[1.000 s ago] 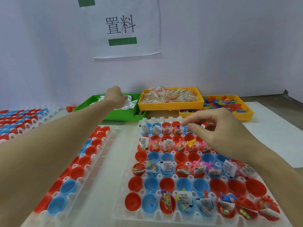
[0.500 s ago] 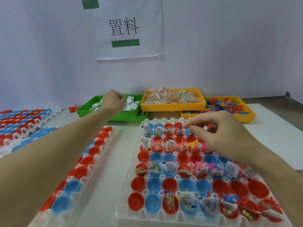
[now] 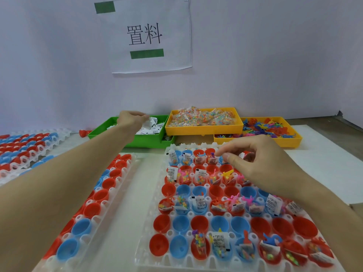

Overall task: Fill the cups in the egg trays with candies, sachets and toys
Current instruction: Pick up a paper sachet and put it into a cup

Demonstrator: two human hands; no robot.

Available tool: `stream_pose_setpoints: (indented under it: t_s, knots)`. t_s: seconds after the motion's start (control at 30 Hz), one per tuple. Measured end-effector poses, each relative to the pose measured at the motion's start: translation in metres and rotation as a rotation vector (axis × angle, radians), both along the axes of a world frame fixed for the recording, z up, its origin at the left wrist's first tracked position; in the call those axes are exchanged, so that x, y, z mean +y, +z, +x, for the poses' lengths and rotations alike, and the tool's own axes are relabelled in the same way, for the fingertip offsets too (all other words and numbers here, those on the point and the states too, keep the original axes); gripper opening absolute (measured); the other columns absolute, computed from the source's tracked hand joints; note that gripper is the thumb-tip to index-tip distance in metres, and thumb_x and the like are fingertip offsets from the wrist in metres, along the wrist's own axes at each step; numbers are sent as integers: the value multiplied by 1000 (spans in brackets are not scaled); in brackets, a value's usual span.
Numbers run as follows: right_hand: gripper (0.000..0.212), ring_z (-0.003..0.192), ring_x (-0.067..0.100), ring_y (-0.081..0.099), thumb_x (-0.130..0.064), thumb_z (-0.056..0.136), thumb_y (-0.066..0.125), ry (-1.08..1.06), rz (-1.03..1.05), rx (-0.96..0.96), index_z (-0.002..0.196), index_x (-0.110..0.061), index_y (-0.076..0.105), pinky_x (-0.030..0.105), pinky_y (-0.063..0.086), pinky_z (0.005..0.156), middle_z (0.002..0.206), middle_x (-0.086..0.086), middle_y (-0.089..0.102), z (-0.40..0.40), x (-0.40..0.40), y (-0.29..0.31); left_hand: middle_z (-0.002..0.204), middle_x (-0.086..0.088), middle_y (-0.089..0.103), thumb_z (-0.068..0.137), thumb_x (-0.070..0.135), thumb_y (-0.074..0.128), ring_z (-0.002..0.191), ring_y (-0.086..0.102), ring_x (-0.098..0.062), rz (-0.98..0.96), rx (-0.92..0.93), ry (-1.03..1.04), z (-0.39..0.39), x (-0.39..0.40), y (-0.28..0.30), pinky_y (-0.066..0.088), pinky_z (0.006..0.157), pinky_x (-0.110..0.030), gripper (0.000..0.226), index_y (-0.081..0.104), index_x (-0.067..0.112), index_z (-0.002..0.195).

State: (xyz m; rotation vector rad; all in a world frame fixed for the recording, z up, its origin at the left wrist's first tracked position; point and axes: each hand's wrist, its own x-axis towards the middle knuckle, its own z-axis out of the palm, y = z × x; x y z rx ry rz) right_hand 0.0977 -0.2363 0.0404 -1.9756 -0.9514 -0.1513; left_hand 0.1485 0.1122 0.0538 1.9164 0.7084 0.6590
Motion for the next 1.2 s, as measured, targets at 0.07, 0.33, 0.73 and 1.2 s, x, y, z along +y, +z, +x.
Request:
stream_pose_setpoints:
  t_s: [0.07,0.33,0.73,1.2]
  knots:
    - [24,87,-2,63,-16,92,67,0,-4,-7,90,-38,75,7,46,66,86,-27,68,-1,0,1,99,-9,69,90,15,72,66,54,-15,-29,2,0,-1,0,-1,47,58,-25,12,74,11,101]
    - [24,86,-3,63,-15,92,66,13,-1,-8,90,-37,75,7,46,66,85,-27,68,-1,0,1,111,-17,61,85,-11,67,72,65,-23,-134,22,35,1,0,-4,59,61,-24,18,67,-3,101]
    - [23,84,-2,63,-15,92,67,2,-7,-13,90,-36,77,8,46,63,82,-20,71,0,0,0,79,-1,60,87,12,71,68,47,-14,1,18,50,4,4,0,48,78,-32,9,74,13,96]
    - [21,75,-6,62,-14,93,67,7,-5,-3,91,-33,78,7,45,60,83,-23,69,-1,0,1,89,-6,67,91,11,69,55,47,-12,124,-32,-55,-5,5,2,38,51,-22,4,72,13,92]
